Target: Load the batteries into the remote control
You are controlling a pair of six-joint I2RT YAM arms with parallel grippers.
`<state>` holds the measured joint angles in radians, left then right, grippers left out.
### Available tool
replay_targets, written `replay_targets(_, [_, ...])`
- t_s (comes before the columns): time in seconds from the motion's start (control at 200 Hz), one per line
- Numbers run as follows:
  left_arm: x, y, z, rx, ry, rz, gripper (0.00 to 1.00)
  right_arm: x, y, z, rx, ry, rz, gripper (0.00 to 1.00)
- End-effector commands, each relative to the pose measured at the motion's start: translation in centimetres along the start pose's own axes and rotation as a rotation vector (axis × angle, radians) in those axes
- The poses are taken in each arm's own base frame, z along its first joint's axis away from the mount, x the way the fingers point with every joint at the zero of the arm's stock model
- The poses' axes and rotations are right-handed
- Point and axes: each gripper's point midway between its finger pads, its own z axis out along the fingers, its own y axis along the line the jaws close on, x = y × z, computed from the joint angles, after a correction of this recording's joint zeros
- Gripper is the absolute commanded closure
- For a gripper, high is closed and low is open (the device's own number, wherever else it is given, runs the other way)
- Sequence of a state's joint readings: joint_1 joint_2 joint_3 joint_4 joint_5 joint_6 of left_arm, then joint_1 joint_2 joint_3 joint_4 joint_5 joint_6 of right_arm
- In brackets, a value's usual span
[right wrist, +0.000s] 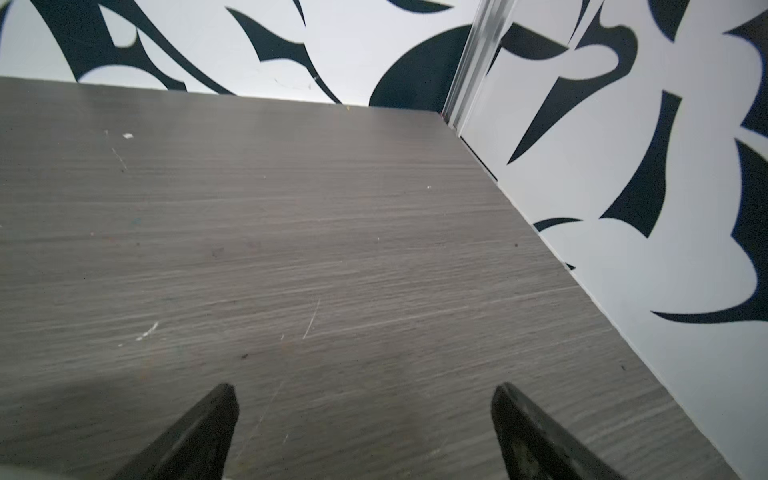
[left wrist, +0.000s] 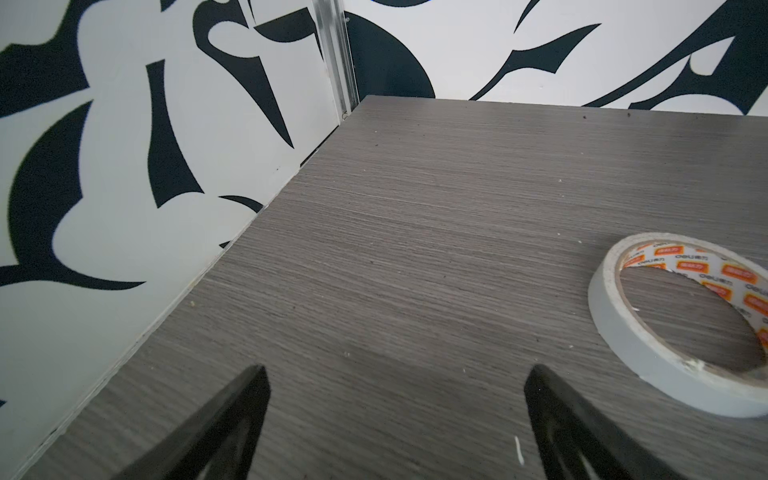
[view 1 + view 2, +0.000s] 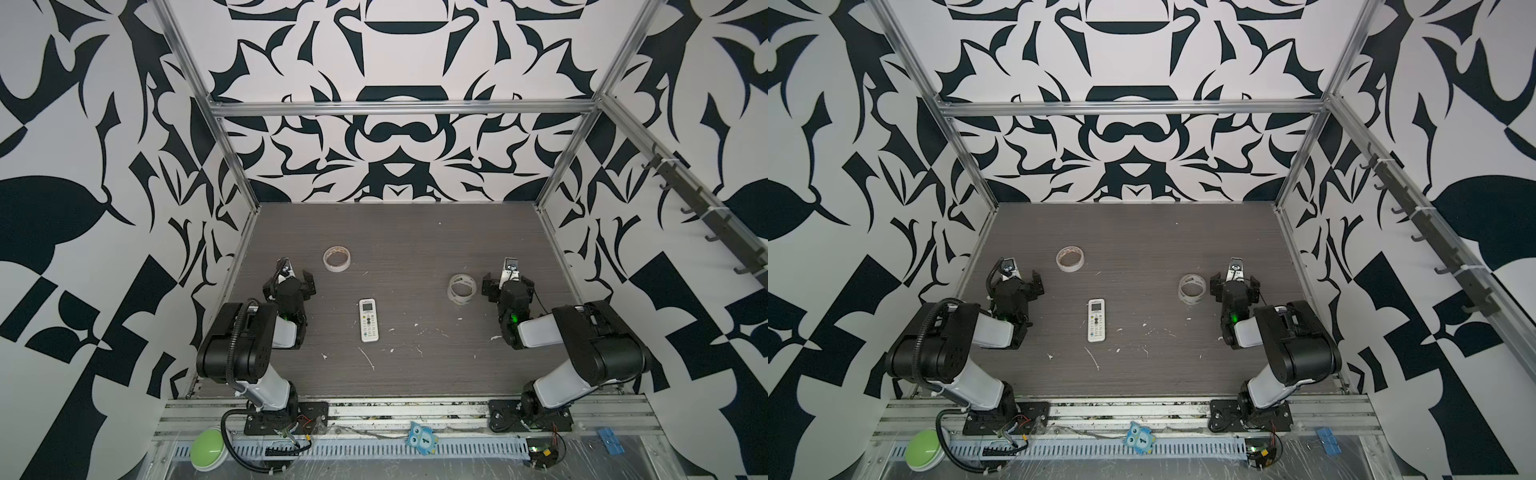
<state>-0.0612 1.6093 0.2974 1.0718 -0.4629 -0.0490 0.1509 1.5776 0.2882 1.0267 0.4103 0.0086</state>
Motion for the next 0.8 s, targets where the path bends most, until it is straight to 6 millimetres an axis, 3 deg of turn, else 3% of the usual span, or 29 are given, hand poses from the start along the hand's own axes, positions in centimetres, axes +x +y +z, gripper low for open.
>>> replay_targets(0.0, [-2.08,-0.11,0.24,0.004,-0.053,-0.030,0.01,-1.20,0.14,0.53,-0.004,-0.006,0.017,0.01])
replay_targets(0.795, [-1.96,-0.02,0.35,0.005,-0.043,-0.034,0.01,-1.10,0.81,0.38,-0.058,-0.005,0.003,0.01])
